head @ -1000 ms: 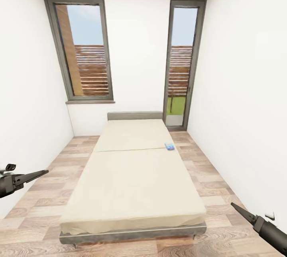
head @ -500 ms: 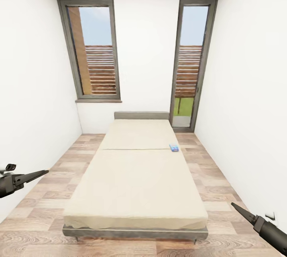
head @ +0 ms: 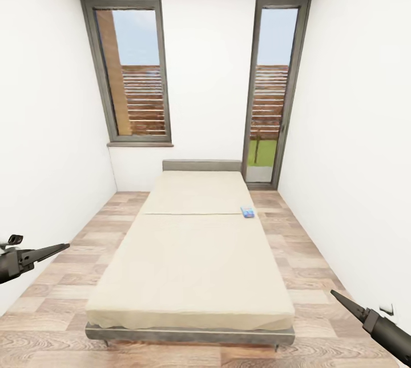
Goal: Put all the toys in the child's room - the three board games (two on the bed and one on the table), the two jigsaw puzzles on the table, and the tennis ball on the table - inside the toy box on the table in the child's room.
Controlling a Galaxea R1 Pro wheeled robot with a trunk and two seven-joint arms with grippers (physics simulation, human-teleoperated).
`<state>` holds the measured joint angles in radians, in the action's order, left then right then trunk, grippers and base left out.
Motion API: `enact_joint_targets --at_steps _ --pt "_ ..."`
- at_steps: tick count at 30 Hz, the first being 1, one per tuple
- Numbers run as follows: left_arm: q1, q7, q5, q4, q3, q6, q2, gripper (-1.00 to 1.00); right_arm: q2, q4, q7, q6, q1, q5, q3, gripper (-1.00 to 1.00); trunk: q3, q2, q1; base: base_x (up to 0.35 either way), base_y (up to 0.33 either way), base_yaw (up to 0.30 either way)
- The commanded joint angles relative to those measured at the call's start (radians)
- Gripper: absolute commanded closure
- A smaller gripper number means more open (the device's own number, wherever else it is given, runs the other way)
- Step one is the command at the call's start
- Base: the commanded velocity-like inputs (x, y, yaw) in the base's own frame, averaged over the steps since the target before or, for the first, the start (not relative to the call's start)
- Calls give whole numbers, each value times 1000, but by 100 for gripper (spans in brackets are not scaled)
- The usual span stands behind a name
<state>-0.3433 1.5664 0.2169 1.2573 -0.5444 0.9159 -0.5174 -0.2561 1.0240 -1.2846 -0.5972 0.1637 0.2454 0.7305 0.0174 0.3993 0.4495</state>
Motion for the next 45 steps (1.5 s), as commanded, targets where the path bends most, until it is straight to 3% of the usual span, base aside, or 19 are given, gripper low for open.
enact_joint_targets --at_steps 1,23,45 --pt "0 4 -2 0 0 11 0 -100 0 -1 -2 -9 0 3 0 -100 0 1 1 105 -206 1" --pt "0 4 -2 -2 0 11 3 -100 4 2 1 -8 0 2 -2 -100 -2 1 1 61 -92 141" --pt "0 4 -1 -2 0 10 4 -100 6 11 0 -7 0 1 -3 -100 -2 1 1 53 -98 10"
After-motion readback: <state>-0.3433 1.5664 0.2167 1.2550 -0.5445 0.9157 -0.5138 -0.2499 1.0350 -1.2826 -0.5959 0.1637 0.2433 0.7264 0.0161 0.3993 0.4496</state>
